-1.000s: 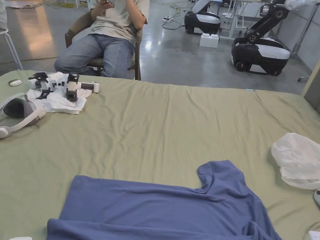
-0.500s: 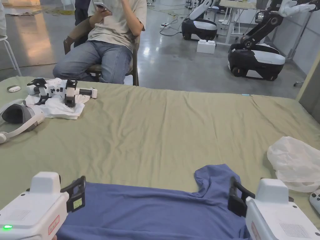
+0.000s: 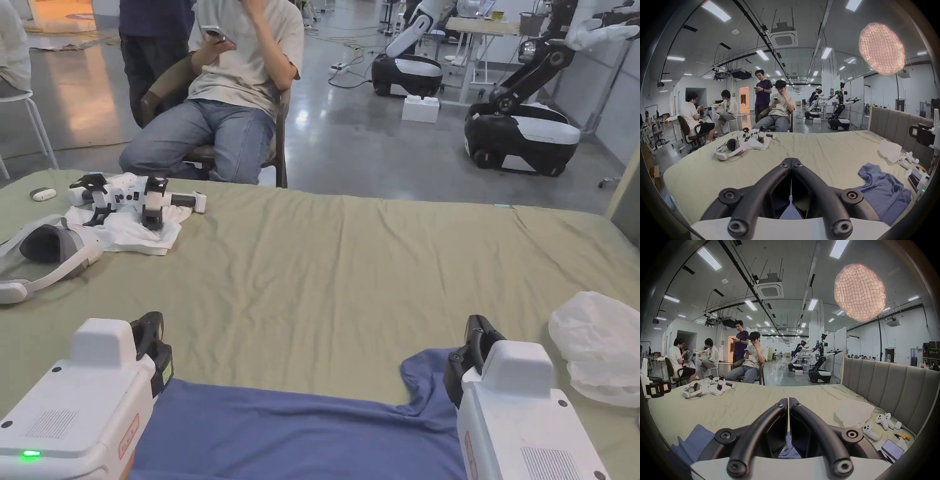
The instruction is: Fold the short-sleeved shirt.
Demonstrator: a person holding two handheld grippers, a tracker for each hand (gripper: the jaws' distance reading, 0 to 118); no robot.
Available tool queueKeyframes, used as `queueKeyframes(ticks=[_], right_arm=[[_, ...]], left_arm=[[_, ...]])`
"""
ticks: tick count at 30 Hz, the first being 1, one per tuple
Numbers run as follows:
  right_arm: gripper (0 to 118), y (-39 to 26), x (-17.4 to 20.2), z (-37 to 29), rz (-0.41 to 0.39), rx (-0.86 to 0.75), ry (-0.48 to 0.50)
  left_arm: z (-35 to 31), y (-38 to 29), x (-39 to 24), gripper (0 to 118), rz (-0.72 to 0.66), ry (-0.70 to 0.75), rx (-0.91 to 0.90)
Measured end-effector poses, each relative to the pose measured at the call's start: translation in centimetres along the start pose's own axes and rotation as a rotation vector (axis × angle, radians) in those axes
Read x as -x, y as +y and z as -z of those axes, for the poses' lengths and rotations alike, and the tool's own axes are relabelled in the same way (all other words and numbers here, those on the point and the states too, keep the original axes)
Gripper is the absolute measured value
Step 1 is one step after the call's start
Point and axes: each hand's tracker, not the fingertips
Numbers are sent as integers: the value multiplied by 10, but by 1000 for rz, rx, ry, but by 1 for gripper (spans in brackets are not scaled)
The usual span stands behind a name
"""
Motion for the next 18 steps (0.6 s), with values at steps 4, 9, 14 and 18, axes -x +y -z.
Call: queueKeyframes(ticks=[4, 9, 14, 18], right_arm=[[0, -8, -5, 6, -14, 44, 9], [0, -24, -18, 12, -8, 110, -2], [0, -41, -30, 17, -23, 168, -35], [0, -53, -39, 21, -35, 219, -57]], left_arm=[[43, -12, 27, 0, -58, -40, 200], [121, -46, 61, 0, -78, -82, 468], [177, -69, 66, 8, -67, -119, 657], [216, -87, 63, 56, -58, -82, 782]])
